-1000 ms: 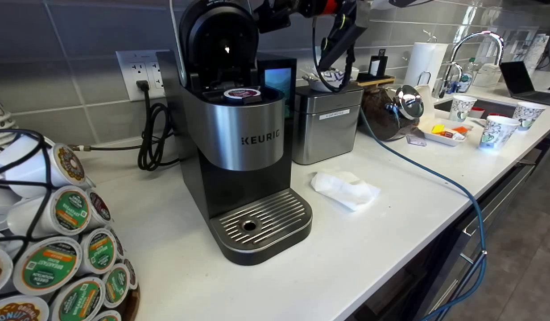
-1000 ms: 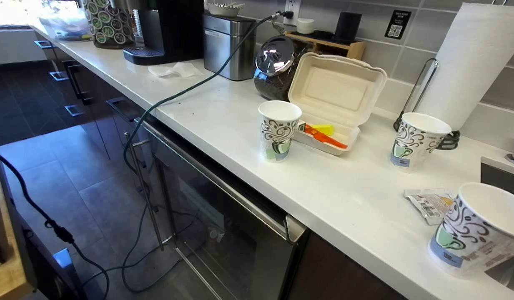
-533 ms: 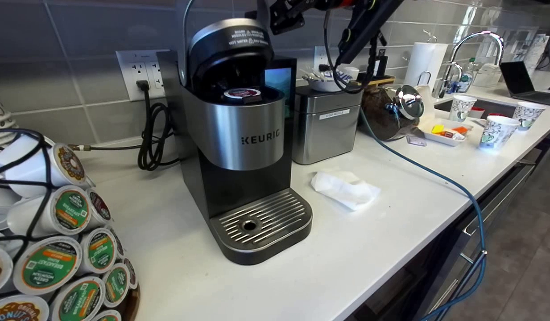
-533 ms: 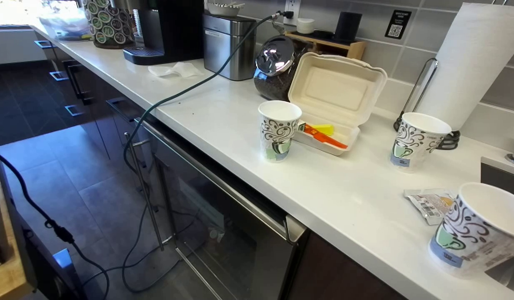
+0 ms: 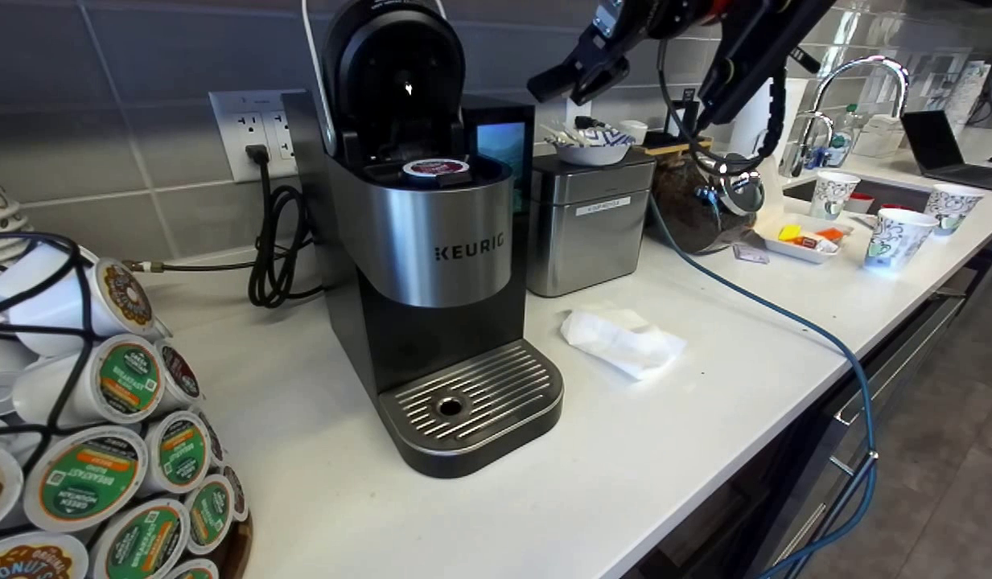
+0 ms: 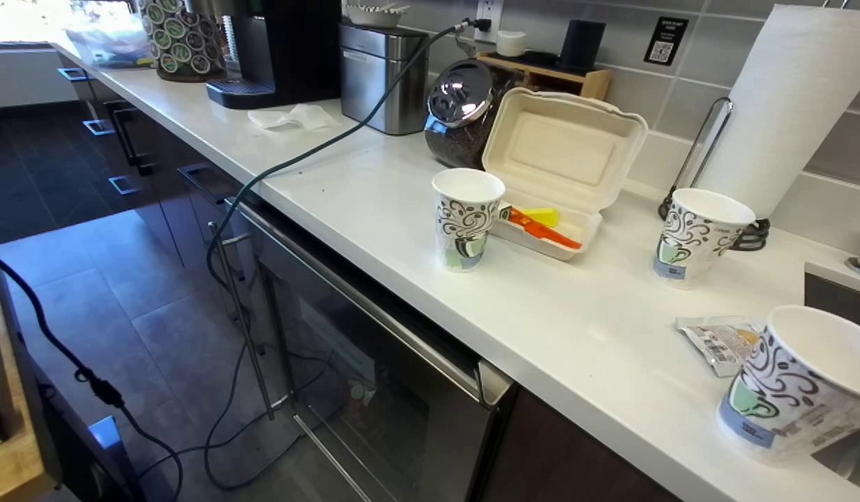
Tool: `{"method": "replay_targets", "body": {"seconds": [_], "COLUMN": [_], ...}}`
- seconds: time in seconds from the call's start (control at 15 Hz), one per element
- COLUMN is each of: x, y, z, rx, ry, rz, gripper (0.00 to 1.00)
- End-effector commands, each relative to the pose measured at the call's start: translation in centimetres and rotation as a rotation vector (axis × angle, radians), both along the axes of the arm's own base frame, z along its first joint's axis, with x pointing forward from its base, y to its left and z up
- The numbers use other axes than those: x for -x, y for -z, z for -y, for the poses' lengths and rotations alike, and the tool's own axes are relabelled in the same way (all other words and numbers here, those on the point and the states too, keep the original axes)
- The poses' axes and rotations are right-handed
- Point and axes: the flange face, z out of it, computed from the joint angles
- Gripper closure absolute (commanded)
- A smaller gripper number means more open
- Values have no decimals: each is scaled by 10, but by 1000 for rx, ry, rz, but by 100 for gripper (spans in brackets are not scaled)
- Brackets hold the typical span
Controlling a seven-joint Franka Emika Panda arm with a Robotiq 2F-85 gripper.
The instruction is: Close the lid on the coffee maker
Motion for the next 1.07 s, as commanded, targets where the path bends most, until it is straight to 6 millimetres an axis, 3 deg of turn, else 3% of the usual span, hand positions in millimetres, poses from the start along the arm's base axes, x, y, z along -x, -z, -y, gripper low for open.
{"method": "replay_targets", "body": {"seconds": [0.0,0.2,0.6,1.0], "x": [26,20,-13,-53], "y": [-1,-9,-13,-13], "z": [20,20,-8,-34], "rx": [5,-1,19,42], "ry": [49,134,214,220], "rz": [17,203,518,627], "gripper": [0,0,0,0]}}
